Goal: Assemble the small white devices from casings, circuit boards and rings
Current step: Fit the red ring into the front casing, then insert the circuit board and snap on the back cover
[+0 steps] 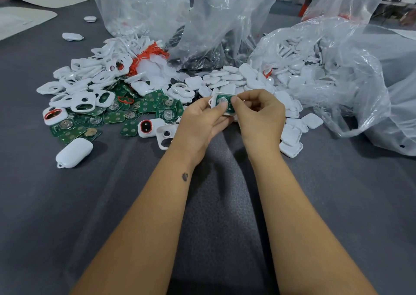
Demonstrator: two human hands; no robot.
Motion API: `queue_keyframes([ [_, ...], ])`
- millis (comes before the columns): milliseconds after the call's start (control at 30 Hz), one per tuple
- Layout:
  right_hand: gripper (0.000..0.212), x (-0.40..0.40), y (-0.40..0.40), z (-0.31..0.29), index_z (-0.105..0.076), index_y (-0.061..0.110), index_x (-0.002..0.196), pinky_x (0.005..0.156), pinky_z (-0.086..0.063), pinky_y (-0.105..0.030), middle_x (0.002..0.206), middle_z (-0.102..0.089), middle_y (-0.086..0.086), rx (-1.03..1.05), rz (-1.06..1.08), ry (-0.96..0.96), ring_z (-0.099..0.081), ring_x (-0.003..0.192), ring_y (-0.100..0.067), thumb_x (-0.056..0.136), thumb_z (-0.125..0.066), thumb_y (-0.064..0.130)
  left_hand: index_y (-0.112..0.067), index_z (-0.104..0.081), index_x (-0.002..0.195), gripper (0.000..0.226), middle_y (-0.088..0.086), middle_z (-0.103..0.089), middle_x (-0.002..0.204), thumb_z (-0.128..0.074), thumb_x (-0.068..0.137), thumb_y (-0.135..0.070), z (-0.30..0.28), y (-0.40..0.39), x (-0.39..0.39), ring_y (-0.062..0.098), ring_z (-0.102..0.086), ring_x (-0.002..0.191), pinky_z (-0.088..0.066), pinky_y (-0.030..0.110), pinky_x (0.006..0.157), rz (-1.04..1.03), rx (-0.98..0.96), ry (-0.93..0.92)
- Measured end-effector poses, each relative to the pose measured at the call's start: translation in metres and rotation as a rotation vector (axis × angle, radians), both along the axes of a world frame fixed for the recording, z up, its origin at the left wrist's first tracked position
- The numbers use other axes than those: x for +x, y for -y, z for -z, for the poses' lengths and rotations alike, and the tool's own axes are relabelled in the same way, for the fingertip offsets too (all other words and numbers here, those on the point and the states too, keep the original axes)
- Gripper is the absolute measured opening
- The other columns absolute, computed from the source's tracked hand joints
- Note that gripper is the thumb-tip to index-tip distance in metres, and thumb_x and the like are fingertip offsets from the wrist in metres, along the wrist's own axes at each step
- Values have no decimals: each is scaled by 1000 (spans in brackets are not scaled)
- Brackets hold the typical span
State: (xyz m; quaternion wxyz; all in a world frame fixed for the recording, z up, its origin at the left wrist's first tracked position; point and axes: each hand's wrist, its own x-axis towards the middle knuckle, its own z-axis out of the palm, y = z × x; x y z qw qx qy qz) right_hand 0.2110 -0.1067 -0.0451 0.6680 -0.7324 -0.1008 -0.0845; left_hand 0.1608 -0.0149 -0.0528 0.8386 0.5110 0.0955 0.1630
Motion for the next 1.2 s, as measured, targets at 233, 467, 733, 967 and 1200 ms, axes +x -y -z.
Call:
queue_keyframes([
  [233,10,0,0,-3,-64,21,80,59,-48,-23,69,-56,3,138,-49,-86,-51,60,-6,86,-71,17,-6,-62,105,12,9,-71,95,-55,96,-3,-3,-1,0,18,-72,81,-59,25,76,-61,-68,-22],
  [467,15,-2,2,-7,-70,9,83,48,-43,-21,71,-64,-4,237,-250,-292,-53,54,-8,91,-59,14,-3,-62,107,13,8,-72,92,-56,95,-1,-3,-3,0,17,-73,79,-58,24,73,-95,-113,-4],
  [733,10,0,3,-3,-73,8,91,62,-44,-23,75,-66,-2,94,-198,-193,-56,68,-10,90,-63,12,-16,-65,87,15,-2,-73,77,-61,92,-3,-4,-1,-2,15,-71,73,-60,32,80,-87,-18,-60],
  [967,12,3,3,0,-74,8,89,59,-45,-21,69,-67,2,83,-210,-154,-57,61,-6,91,-63,14,-10,-67,80,16,-4,-70,66,-63,90,1,-7,0,-2,11,-69,63,-59,23,66,-171,-38,-72],
  [1200,29,2,1,-3,-70,6,75,45,-45,-21,64,-66,-6,348,-363,-264,-54,52,-12,92,-47,12,-7,-68,89,11,6,-74,80,-58,92,-1,-6,-1,-2,14,-72,70,-56,19,65,-227,21,-82],
])
